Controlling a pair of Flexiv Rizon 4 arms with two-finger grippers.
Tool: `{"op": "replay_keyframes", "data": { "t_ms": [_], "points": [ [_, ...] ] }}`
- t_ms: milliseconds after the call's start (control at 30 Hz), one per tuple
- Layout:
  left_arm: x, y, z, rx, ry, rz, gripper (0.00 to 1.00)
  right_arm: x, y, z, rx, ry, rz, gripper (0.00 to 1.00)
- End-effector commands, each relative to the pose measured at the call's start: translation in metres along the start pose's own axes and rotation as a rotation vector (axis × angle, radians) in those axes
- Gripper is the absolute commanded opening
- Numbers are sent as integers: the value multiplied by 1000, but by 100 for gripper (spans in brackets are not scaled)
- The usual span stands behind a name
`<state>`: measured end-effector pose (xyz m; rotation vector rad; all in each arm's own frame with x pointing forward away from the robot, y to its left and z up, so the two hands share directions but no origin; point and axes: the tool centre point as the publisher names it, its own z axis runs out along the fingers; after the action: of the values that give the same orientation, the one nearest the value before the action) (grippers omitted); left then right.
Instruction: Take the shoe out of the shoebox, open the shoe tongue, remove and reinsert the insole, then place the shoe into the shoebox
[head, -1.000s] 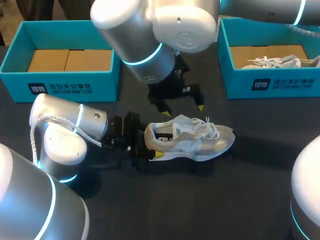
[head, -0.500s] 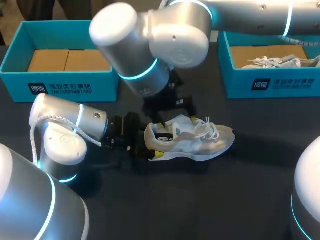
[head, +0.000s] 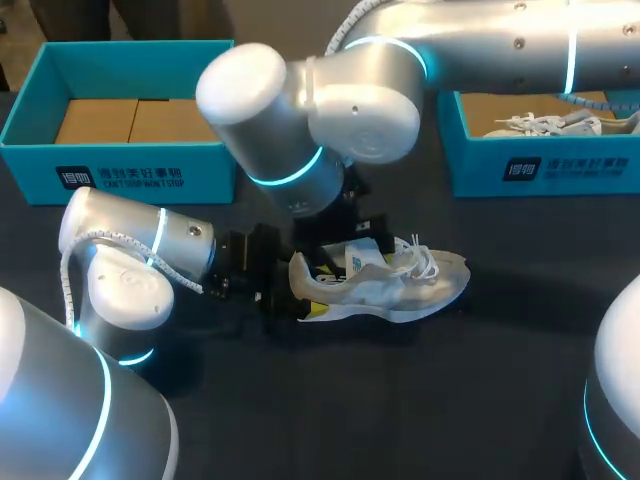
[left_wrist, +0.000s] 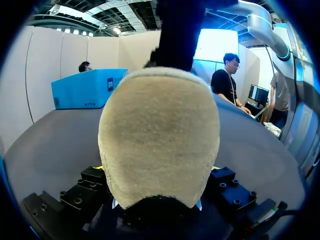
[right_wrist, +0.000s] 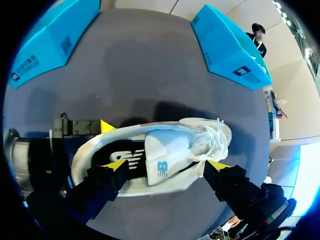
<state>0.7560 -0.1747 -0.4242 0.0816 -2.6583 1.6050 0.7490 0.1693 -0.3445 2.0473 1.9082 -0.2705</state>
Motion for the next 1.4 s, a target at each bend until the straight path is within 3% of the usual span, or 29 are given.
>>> {"op": "replay_keyframes", "data": {
  "t_ms": [33,300,533,933,967,1000,1033,1067,1167,1267,1400],
  "points": [
    [2,2,4,-3,2,-1,0,7,-5,10,-16,-21,119,100],
    [2,2,4,-3,2,-1,0,0,-2,18,-10,-101,97,100],
    [2,2,4,-3,2,-1,0,-24,1,19,-5,-165,126,100],
    [2,2,4,-3,2,-1,0,-56,0,-6,-1,-168,172,100],
    [2,2,4,-3,2,-1,0,-57,0,-8,1,-165,175,97],
    [2,2,4,-3,2,-1,0,-57,0,-10,0,-166,175,85],
    [2,2,4,-3,2,-1,0,-58,1,-11,0,-165,177,71],
    [2,2,4,-3,2,-1,0,-58,1,-12,7,-166,181,47],
    [2,2,4,-3,2,-1,0,-60,3,-15,15,-157,189,29],
    [2,2,4,-3,2,-1,0,-60,5,-16,16,-148,187,0],
    [2,2,4,-3,2,-1,0,-59,9,-14,20,-139,177,0]
  ]
}}
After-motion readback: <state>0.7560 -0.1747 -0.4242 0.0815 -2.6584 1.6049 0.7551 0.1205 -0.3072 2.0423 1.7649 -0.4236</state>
